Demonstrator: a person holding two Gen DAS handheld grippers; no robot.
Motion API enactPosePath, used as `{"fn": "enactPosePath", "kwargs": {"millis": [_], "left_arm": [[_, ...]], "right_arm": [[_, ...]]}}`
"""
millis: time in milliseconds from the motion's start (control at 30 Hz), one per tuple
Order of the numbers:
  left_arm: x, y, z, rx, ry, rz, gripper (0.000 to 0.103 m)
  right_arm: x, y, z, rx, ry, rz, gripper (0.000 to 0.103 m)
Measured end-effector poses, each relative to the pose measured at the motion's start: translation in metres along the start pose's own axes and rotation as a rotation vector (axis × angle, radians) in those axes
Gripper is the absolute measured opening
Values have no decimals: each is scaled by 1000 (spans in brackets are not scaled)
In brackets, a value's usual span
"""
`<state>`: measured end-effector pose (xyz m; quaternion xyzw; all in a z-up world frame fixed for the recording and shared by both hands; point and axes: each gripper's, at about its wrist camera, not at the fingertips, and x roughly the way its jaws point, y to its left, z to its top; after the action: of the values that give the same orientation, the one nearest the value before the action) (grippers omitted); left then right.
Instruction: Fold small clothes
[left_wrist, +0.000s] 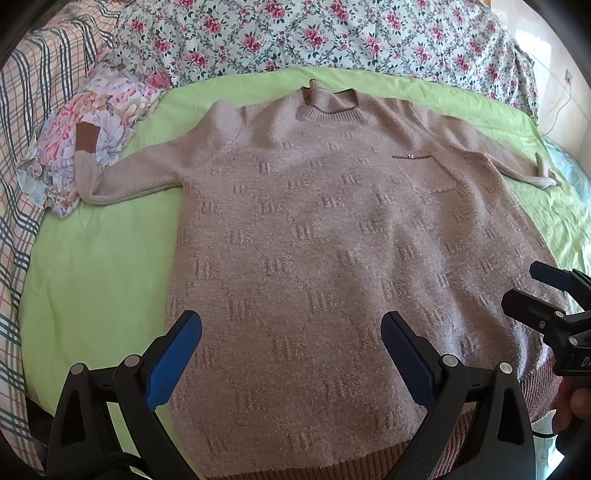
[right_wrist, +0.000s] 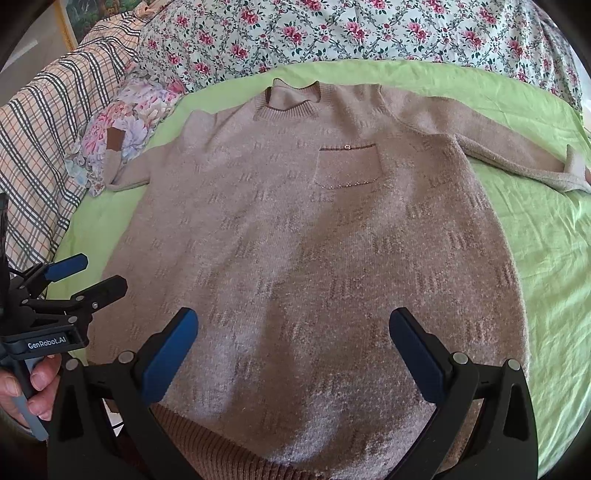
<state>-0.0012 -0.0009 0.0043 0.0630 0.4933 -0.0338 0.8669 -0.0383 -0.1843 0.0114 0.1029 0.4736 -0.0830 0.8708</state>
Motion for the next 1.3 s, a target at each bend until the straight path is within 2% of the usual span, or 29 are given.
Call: {"fn": "enactPosePath", "kwargs": {"millis": [200,467,600,1033,1300], "left_arm": [[1,-1,2,2,37,-1,98],[1,-2,1,3,35,2,98],[2,-2,1,0,2,4,98],[7,-7,4,5,2,1,98],[17,-6,11,34,18,42,98]], "right_arm": [[-1,-2,0,4,0,3,103],[-1,-4,1,5,-2,-1,103],[-1,-6,2,8,-6,-1,103],[0,-6,2,13,-7,0,103],[-4,-17,5,73,-24,23,103]]}}
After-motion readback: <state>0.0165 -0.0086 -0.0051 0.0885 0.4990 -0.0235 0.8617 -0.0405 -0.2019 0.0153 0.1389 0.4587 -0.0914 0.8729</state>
